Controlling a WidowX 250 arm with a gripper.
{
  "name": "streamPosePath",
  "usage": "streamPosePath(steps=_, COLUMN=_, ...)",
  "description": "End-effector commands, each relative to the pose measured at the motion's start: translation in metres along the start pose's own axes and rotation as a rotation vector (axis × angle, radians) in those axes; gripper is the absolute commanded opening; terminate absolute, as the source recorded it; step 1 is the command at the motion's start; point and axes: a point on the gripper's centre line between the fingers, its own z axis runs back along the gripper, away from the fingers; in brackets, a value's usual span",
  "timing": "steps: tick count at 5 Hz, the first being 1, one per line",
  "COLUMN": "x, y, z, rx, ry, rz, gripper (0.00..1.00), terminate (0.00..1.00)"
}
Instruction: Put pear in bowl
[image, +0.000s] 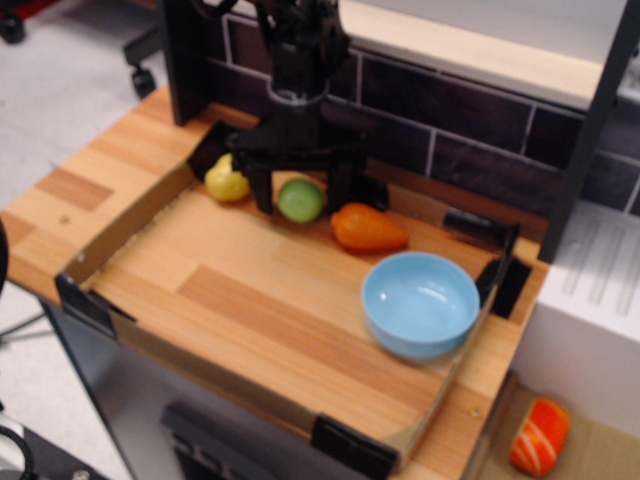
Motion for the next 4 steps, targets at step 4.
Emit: streamPosePath(steps=4, x=-0.008, y=-0.02, z=0.108, rx=-0.165, ry=-0.152, rz=0.028, gripper=0.0, terminate=0.0)
